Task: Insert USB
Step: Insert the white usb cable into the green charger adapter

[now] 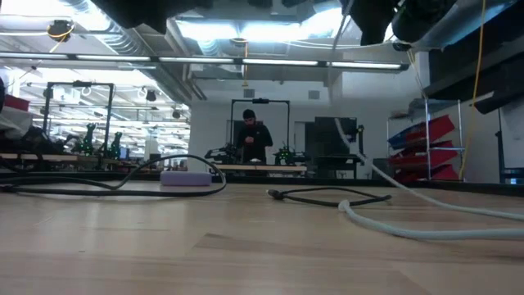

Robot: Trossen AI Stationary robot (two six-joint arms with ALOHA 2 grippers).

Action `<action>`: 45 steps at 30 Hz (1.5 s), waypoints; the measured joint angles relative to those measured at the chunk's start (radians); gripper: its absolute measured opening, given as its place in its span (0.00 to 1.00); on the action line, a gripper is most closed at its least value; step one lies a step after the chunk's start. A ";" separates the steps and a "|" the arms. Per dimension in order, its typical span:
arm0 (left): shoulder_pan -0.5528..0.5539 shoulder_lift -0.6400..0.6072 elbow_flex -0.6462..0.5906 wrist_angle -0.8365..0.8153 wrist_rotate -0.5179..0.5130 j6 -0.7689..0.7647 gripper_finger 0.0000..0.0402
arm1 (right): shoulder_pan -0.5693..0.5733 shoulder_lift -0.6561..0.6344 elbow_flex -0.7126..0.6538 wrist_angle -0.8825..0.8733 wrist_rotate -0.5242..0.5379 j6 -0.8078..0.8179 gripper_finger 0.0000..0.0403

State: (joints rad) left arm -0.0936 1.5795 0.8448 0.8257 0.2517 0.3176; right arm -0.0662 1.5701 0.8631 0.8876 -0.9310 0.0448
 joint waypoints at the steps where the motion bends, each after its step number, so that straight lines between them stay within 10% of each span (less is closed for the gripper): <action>1: 0.002 0.000 -0.001 -0.010 0.003 0.014 0.31 | 0.000 0.001 0.000 -0.001 0.005 0.000 0.00; 10: -0.050 0.000 -0.003 -0.053 -0.261 0.139 0.31 | 0.001 -0.121 -0.084 0.011 0.037 -0.025 0.00; 16: -0.134 0.005 -0.003 -0.047 -0.649 0.287 0.31 | 0.000 -0.225 -0.351 0.305 0.368 -0.043 0.00; 22: -0.119 0.065 -0.004 0.054 -0.729 0.334 0.31 | 0.002 -0.212 -0.394 0.231 0.615 -0.025 0.00; 33: -0.148 0.065 -0.004 0.009 -0.932 0.458 0.31 | -0.002 -0.282 -0.393 0.049 0.597 -0.084 0.00; 45: -0.133 0.062 -0.003 -0.178 -0.873 0.389 0.31 | 0.002 -0.248 -0.297 -0.385 0.765 -0.131 0.00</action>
State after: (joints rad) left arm -0.2265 1.6417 0.8413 0.6473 -0.6215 0.7067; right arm -0.0647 1.3220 0.5657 0.5030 -0.1658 -0.0866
